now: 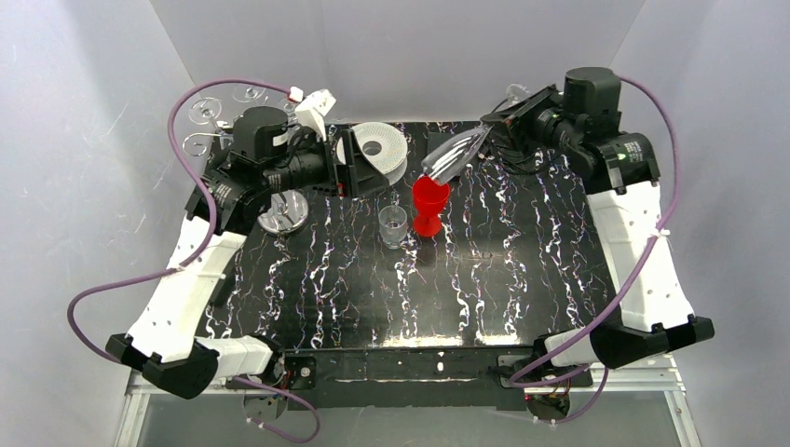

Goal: Take the wine glass off the wine glass rack
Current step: Place the wine glass at the center of the board.

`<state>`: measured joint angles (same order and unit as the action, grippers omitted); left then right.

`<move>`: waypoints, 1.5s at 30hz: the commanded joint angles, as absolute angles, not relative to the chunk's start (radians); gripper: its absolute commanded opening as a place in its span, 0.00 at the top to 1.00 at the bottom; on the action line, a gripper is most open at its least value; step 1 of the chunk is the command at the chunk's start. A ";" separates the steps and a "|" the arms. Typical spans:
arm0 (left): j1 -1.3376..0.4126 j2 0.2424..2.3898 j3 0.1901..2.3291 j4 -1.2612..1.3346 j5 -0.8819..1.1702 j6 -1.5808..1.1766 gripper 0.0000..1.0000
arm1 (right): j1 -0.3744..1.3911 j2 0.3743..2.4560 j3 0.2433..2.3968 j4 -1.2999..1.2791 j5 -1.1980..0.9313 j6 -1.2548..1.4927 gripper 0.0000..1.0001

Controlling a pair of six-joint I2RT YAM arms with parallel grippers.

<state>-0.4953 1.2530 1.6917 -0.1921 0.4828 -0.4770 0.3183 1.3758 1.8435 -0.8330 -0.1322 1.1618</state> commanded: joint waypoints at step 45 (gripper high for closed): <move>-0.612 1.407 1.667 0.392 0.371 -0.519 0.37 | 0.207 1.386 1.884 -0.992 -0.187 1.649 0.99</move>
